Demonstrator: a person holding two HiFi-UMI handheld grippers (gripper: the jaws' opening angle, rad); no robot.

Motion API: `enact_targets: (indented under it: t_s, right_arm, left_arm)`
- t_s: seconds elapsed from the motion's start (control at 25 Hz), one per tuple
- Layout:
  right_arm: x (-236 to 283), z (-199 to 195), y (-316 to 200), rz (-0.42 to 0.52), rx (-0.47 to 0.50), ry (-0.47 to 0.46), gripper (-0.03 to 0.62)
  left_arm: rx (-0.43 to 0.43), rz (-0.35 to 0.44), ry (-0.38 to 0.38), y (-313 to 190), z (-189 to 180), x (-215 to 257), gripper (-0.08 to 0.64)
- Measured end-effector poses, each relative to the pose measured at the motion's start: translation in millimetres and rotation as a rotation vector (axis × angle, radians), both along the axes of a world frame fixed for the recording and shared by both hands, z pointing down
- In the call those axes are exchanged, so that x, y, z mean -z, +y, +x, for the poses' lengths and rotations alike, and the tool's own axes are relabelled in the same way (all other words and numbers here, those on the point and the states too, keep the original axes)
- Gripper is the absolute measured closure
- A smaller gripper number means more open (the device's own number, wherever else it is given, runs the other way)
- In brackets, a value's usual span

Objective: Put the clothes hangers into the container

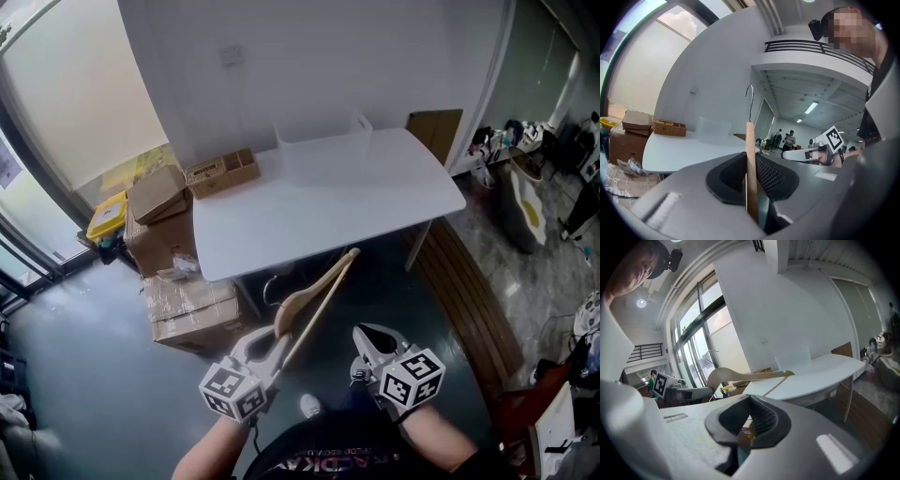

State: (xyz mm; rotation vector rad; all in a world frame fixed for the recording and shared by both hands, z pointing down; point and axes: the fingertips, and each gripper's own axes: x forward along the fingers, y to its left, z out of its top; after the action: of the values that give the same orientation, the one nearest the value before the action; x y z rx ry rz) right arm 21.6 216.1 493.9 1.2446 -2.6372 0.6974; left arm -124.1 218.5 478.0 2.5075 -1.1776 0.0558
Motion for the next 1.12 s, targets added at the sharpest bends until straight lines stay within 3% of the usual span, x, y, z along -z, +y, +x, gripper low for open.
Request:
enact_targets:
  t_s: [0.44,1.12]
  right_arm:
    - [-5,3,-63,-0.011,0.037,-0.020,0.591]
    - [10,46,-247,-0.011,0.169,-0.052,0.591]
  left_arm:
    - [0.043,0.012,-0.019,-49,4,-4,0.502]
    - [0.170,0.018,-0.035,-208,54,22,0.502]
